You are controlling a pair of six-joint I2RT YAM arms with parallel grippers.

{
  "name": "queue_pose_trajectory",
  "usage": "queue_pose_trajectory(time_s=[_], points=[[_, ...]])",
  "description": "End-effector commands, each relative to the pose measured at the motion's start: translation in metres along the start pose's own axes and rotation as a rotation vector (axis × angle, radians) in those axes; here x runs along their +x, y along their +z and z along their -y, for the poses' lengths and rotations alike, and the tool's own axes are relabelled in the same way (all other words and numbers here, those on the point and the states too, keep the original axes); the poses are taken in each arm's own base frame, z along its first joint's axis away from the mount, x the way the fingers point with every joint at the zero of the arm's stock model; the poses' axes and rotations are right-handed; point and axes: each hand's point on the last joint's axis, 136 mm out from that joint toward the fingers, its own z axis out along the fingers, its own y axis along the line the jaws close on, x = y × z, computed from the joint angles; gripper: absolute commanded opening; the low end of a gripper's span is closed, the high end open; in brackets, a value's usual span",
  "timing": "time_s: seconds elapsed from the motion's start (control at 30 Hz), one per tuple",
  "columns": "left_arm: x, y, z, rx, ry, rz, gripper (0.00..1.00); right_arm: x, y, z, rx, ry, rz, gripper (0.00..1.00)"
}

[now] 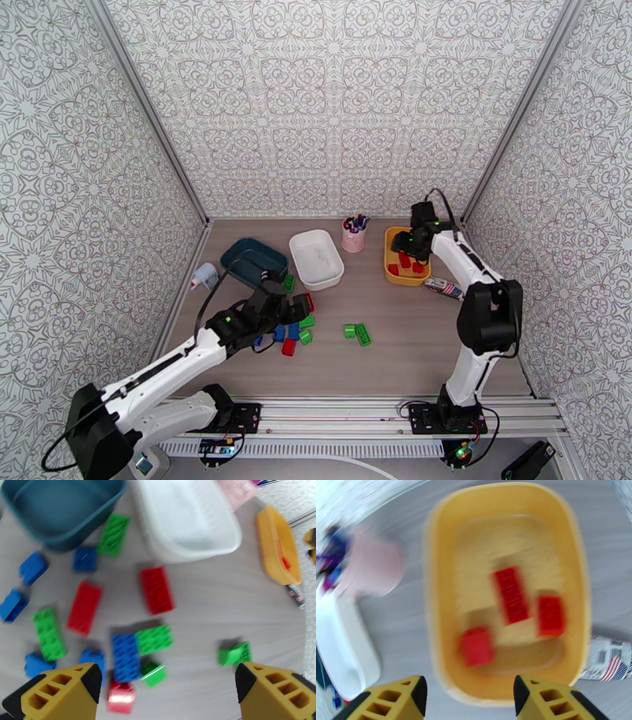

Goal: Sort the legos into containers by color

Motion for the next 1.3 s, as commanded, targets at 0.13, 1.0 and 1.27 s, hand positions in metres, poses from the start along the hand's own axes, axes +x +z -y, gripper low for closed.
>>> queue_pose_trajectory(time_s=[0.13, 1.0, 1.27], points=[[0.045, 0.004, -0.051, -0.127, -0.089, -0.099, 0.94, 0.082, -0.005, -0.090, -0.094, -0.182, -0.063, 0.66], [0.038, 0.007, -0.094, -0.060, -0.351, -0.075, 0.99, 0.231, 0.091, -0.238, -0.013, -0.552, -0.219, 0.71], [0.040, 0.004, -0.097, -0.055, -0.362, -0.070, 0.99, 0.238, 0.105, -0.235, 0.009, -0.553, -0.232, 0.60]])
